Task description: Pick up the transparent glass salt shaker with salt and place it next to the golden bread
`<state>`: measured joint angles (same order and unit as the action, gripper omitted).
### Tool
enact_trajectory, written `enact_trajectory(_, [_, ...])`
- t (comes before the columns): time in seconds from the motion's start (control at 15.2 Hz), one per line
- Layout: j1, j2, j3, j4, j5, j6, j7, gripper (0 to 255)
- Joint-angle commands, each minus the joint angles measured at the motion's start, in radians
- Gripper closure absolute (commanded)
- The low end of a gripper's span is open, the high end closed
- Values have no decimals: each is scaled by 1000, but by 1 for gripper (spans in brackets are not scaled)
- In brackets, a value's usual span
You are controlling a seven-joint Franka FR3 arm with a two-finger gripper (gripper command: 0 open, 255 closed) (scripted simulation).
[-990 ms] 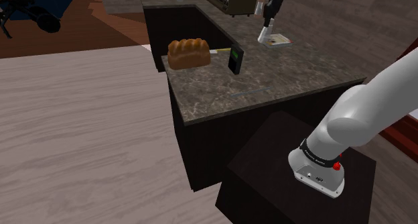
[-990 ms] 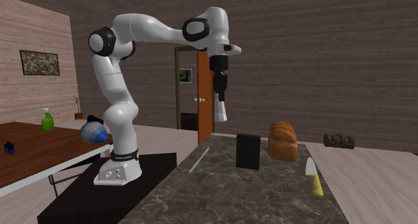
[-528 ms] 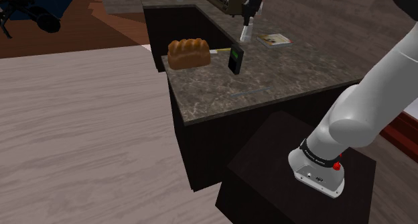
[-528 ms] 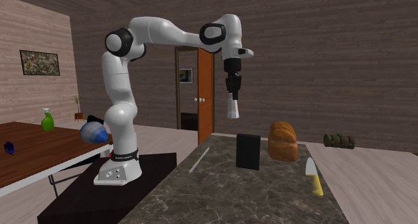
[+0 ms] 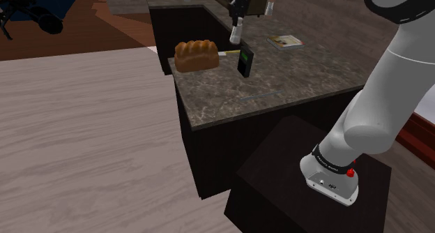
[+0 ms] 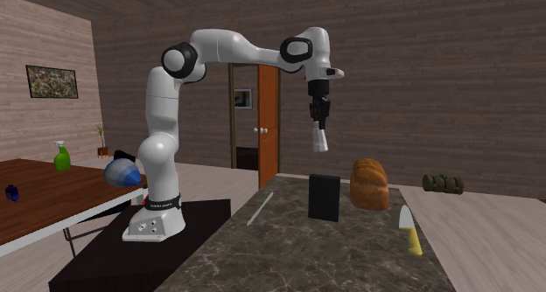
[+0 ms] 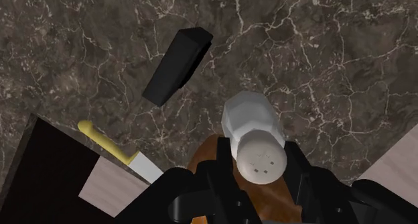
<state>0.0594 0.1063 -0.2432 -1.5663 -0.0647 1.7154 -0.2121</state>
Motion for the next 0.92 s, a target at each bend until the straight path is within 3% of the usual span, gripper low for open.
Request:
enact_trajectory(0.0, [0,6,0,-14,1,19,2,255])
enact_trajectory(0.86, [1,5,1,-190,-2,194,15,255])
